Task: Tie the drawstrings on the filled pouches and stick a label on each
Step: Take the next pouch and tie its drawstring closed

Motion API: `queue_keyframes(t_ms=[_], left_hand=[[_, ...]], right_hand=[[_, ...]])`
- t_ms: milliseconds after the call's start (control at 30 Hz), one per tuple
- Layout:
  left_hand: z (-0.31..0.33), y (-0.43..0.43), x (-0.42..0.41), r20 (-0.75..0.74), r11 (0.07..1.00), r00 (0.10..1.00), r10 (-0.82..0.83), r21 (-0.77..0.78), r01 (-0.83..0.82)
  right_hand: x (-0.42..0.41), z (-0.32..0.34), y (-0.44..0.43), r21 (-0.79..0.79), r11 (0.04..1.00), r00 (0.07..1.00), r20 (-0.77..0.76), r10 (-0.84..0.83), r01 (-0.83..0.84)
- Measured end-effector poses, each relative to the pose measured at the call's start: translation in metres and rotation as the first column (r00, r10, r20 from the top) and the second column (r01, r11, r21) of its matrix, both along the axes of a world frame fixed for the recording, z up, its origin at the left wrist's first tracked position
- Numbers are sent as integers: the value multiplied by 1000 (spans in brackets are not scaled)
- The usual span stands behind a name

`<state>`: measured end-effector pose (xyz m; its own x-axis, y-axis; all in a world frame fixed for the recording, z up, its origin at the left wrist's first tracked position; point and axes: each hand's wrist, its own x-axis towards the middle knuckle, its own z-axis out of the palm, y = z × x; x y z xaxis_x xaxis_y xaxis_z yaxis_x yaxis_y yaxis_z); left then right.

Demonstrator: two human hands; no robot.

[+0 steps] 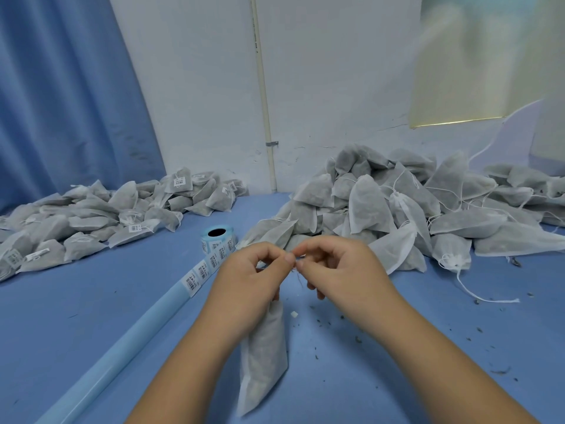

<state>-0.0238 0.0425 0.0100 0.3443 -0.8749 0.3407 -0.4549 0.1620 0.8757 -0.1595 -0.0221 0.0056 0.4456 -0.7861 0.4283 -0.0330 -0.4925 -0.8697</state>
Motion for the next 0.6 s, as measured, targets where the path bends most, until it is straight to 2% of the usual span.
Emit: queue_keyframes(t_ms=[233, 467, 600], left_hand=[[-3, -2, 6, 172, 1000, 985, 26, -11, -25], [-5, -2, 1, 389, 988, 911, 138, -119, -99], [-7, -3, -2, 463, 975, 866, 190, -193, -111]], right_hand=[[1, -5, 1, -194, 979, 989, -124, -86, 61], [0, -7, -4, -156, 986, 972, -217, -94, 61], [-1, -6, -6, -123, 990, 966, -239, -103, 75]])
